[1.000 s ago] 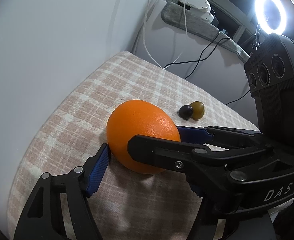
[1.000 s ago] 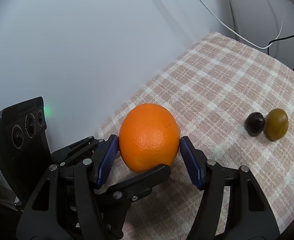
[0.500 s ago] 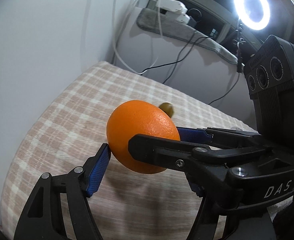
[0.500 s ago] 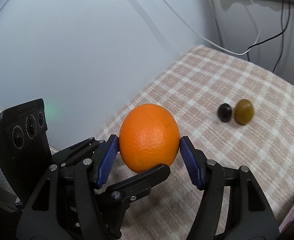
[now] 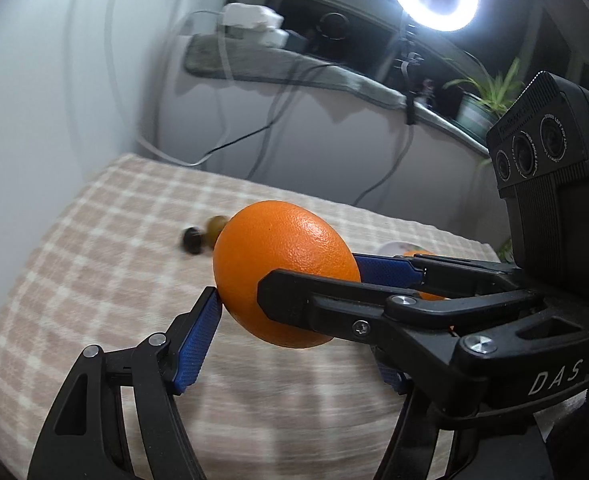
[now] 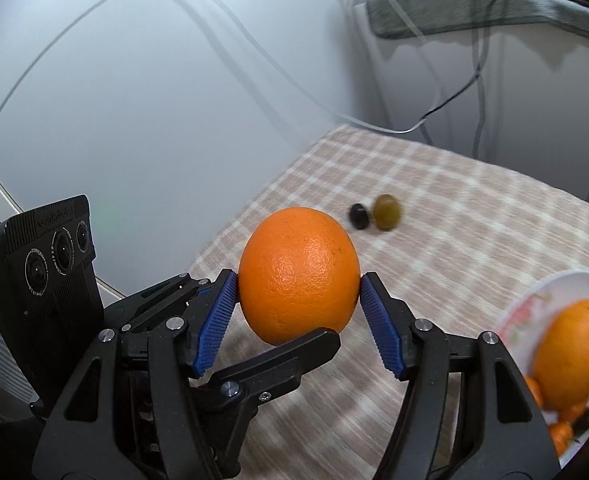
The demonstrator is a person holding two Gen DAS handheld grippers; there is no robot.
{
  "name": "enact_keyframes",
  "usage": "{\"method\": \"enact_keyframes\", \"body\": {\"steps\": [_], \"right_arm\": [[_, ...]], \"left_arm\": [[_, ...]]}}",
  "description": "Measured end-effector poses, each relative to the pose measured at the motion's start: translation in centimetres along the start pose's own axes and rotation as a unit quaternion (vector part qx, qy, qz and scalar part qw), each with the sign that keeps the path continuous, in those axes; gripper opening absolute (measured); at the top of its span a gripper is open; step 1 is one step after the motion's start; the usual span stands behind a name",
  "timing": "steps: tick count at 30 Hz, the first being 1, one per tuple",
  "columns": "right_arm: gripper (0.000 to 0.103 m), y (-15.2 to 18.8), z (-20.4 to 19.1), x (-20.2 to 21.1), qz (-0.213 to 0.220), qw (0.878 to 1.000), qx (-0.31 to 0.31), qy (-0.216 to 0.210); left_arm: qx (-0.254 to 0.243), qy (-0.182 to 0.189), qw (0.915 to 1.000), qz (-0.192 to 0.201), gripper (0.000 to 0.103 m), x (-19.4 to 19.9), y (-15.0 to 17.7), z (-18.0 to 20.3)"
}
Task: Organize fruits
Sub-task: 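Carry the large oval orange over the plate with both grippers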
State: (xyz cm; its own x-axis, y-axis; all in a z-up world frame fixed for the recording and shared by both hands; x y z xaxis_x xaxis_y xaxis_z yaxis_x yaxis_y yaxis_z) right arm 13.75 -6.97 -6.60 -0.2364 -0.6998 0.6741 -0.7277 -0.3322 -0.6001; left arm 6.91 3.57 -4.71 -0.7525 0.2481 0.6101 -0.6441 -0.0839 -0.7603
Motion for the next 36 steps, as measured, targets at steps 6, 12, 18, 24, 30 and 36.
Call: {"method": "enact_keyframes", "body": {"steps": [6, 12, 18, 24, 30, 36], "right_arm": [[0.066, 0.9, 2.5, 4.3, 0.023, 0.999, -0.015, 0.017], [0.066, 1.5, 5.0, 7.7, 0.041, 0.998, -0.032, 0.033], [0.066, 2.4, 7.2, 10.5, 0.053, 0.996, -0.045, 0.050], [0.066, 2.7, 9.1, 12.3, 0.066, 0.994, -0.057, 0.065], [0.066, 2.8, 10.9, 14.3, 0.081, 0.991, -0.070, 0.077], [0.066, 3.1, 12.7, 16.0, 0.094, 0.988, -0.088, 0.087]], "left_arm": [[-0.024, 0.024, 0.9994, -0.001, 0.070, -1.4, -0.3, 3.8], [-0.047, 0.047, 0.9978, -0.006, 0.070, -2.7, -0.6, 7.0], [-0.064, 0.069, 0.9955, -0.013, 0.070, -4.1, -1.0, 9.8], [-0.079, 0.087, 0.9930, -0.018, 0.069, -5.2, -1.5, 12.3], [-0.096, 0.101, 0.9901, -0.021, 0.069, -6.2, -2.2, 14.6], [-0.112, 0.114, 0.9868, -0.028, 0.070, -7.8, -2.8, 16.8]]}}
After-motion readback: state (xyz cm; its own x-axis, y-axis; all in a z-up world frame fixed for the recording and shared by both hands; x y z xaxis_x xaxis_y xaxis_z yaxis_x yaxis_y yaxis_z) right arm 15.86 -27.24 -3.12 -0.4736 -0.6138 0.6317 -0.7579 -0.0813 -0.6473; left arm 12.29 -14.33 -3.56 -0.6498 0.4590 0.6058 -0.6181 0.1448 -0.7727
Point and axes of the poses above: each gripper's, at about its wrist camera, not at the fingertips, and x roughly against the way its jaws point, z to its right, y to its underside, the point moved 1 cm from there along -x, roughly the way its jaws point, and after that the axes turned 6 degrees about -x, right-handed, at the moved point
